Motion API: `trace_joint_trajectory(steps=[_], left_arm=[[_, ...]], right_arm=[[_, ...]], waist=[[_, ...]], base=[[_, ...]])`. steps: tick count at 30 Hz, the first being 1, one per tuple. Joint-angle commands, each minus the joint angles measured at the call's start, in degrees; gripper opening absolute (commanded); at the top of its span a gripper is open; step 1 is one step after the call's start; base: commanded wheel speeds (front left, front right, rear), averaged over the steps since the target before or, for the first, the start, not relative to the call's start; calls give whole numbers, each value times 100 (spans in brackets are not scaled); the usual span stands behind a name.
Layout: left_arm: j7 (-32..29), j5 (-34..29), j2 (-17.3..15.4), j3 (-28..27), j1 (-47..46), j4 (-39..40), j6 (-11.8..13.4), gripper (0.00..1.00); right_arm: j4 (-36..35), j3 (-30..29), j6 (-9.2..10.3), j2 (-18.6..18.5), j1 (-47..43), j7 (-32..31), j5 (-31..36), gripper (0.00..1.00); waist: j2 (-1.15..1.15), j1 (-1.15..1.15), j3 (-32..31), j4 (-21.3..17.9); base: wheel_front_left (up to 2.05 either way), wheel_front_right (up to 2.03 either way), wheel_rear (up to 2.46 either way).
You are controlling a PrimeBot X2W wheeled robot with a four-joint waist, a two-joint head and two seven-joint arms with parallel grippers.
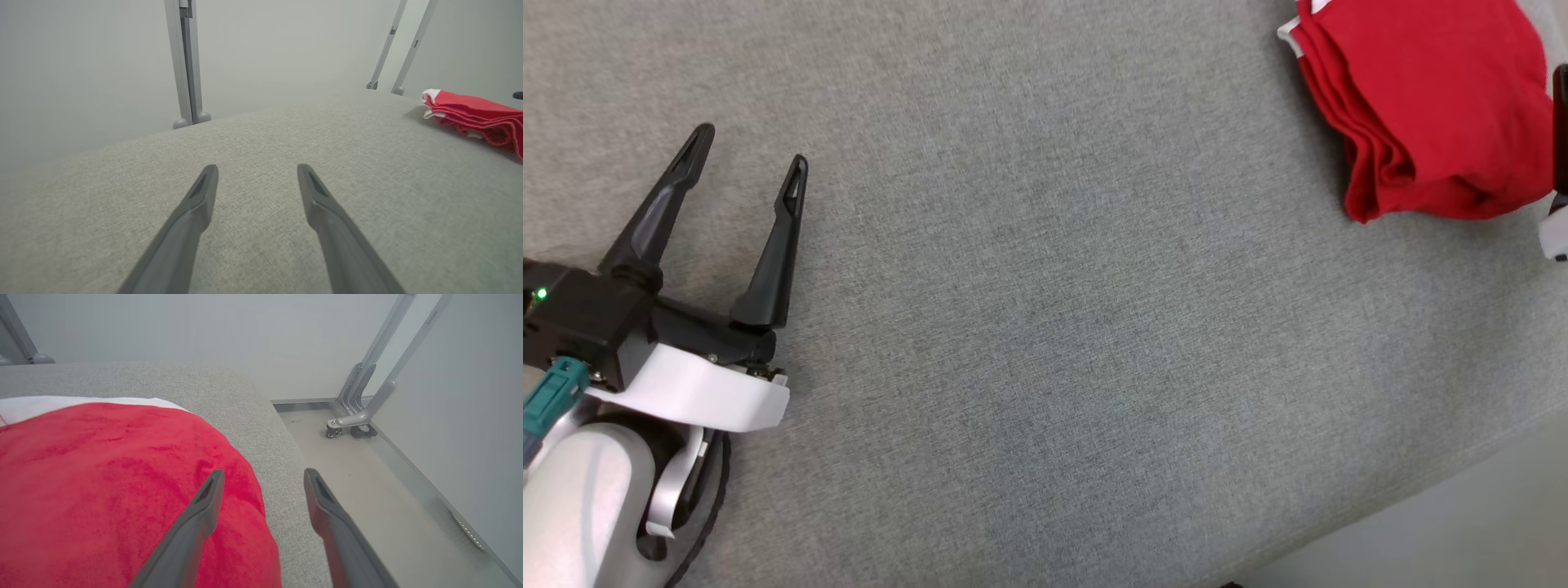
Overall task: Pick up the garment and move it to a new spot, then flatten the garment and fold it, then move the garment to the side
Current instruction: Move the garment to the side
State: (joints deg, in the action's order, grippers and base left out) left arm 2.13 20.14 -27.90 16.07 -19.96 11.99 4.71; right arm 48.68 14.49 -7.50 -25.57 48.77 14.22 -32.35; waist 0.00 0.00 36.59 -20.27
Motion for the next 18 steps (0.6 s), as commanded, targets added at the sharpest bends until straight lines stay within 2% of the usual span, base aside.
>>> trace_joint_trajectory(steps=[1, 6, 11, 18], left_arm=[[59, 32, 18, -13, 67, -52, 42, 100], [284, 200, 200, -78, 316, -264, 155, 100], [532, 399, 403, -151, 583, -503, 258, 100], [831, 665, 666, -242, 878, -813, 350, 100]], right_arm=[[-61, -82, 0, 20, -123, 51, 8, 100], [-618, -727, 0, 309, -718, 112, 288, 100], [-1678, -1430, 0, 831, -1527, 101, 809, 100], [-3089, -1737, -1, 1673, -2453, 21, 1448, 100]], waist=[[0, 0, -216, 79], [0, 0, -686, 271], [0, 0, -1143, 566], [0, 0, -1594, 1100]], base=[[0, 0, 0], [0, 0, 0], [0, 0, 0], [0, 0, 0]])
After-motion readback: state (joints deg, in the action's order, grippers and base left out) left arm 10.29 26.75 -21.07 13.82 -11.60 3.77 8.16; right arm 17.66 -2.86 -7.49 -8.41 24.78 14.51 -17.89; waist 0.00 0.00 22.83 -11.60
